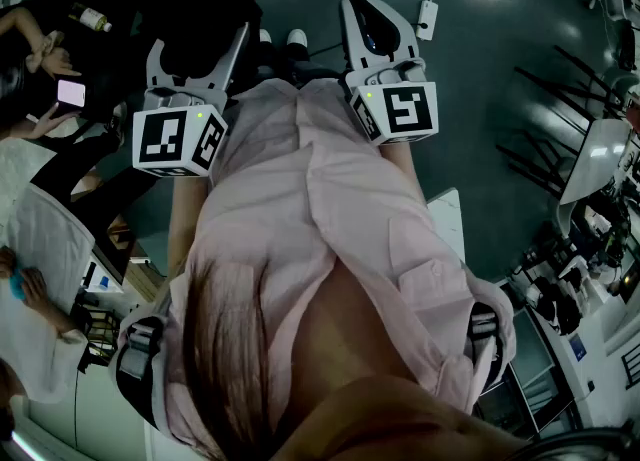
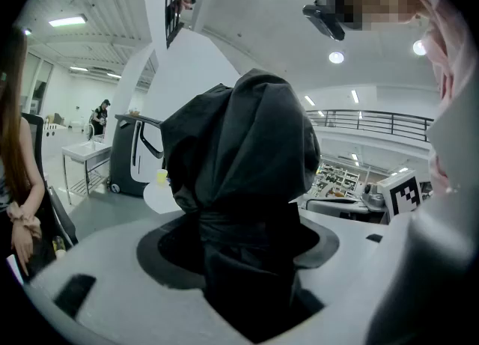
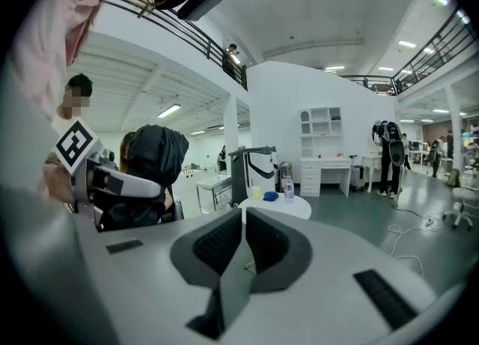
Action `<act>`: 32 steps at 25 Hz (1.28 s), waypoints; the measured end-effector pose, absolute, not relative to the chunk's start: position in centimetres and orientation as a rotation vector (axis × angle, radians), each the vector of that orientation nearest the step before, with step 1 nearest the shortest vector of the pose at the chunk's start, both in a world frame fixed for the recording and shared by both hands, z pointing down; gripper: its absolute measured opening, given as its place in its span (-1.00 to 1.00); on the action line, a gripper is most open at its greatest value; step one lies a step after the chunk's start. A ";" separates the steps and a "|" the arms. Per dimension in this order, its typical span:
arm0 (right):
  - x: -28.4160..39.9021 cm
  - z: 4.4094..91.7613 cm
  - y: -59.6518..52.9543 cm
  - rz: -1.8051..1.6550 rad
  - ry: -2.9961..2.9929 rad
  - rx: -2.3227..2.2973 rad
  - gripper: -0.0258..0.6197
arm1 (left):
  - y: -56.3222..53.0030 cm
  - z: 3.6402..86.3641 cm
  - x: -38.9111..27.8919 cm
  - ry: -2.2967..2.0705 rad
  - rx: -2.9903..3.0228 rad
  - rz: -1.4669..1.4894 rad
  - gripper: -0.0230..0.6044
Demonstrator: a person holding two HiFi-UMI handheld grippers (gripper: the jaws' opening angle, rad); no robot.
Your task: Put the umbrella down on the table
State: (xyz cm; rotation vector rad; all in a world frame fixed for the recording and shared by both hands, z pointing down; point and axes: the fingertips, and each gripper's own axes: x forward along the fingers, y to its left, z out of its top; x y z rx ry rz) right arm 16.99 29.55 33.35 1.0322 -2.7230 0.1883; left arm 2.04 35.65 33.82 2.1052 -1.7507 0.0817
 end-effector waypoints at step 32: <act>13.4 35.1 23.0 0.243 -2.674 1.015 -0.79 | 30.2 36.3 -2.9 -1.761 1.981 0.052 0.07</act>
